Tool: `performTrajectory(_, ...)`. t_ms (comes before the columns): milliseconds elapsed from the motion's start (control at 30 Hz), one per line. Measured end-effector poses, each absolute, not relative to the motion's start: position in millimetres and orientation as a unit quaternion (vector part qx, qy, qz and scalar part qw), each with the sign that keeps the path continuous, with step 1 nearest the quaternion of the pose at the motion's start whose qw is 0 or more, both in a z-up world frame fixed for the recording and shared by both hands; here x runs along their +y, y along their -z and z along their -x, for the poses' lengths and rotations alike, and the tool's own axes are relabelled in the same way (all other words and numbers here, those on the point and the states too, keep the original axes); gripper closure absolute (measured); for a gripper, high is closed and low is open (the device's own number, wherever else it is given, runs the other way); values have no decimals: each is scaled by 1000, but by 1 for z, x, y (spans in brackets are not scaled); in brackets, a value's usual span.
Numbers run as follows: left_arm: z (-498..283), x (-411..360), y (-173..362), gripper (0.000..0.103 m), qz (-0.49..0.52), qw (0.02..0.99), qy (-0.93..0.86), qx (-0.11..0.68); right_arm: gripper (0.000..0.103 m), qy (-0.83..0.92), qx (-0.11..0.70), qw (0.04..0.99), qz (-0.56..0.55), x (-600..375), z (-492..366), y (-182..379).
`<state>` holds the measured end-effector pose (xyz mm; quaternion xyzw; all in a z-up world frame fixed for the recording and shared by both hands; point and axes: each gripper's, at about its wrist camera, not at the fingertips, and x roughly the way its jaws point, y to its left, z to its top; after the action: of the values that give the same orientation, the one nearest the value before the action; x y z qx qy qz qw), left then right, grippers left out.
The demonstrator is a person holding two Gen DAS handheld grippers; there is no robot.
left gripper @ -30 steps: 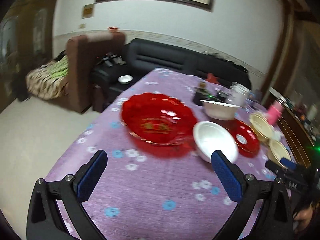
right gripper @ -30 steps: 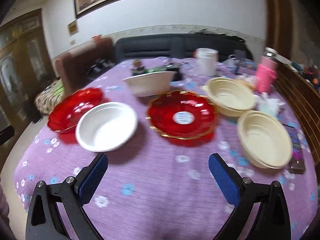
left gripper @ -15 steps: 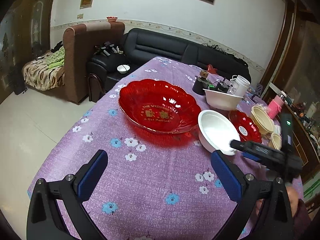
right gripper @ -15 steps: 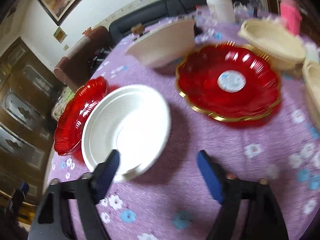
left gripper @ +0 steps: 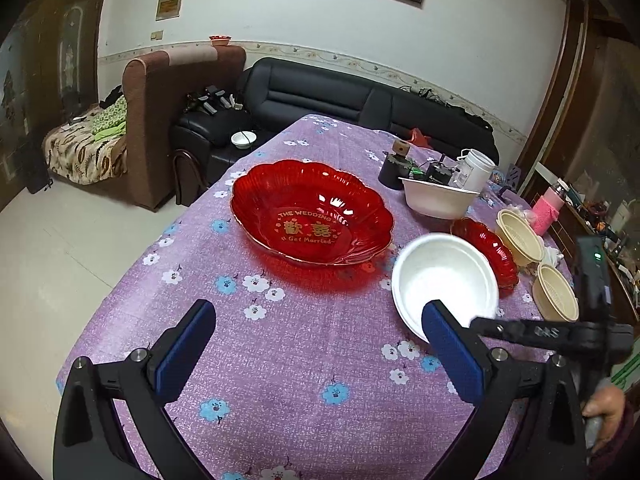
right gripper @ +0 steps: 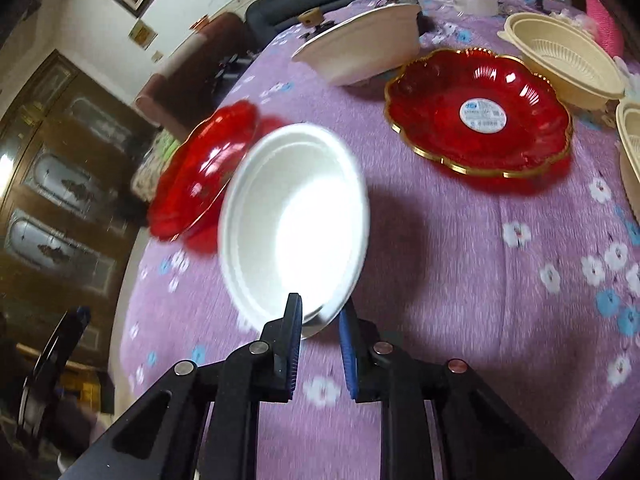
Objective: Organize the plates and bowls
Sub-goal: 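Grasp the white paper plate rim with the right gripper and lift, then set the large red plate down with the left gripper while the right holds the white plate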
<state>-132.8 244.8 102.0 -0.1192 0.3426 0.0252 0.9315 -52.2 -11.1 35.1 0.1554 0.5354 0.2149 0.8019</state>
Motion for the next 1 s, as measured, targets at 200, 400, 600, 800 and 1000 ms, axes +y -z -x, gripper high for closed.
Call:
performTrajectory(200, 129, 257, -104, 0, 119, 930, -40, 347, 55, -193, 514, 833, -74, -17, 72, -51)
performTrajectory(400, 109, 297, -102, 0, 121, 924, -85, 354, 55, -183, 465, 864, -53, -21, 68, -86)
performTrajectory(600, 54, 333, -95, 0, 155, 908, -101, 375, 54, -209, 471, 853, -89, 20, -5, -99)
performTrajectory(800, -11, 353, -64, 0, 206, 875, -84, 431, 54, -209, 517, 825, -97, 71, -78, -73)
performTrajectory(1000, -47, 348, -33, 32, 211, 854, -61, 471, 54, -180, 552, 812, -57, 107, -115, -41)
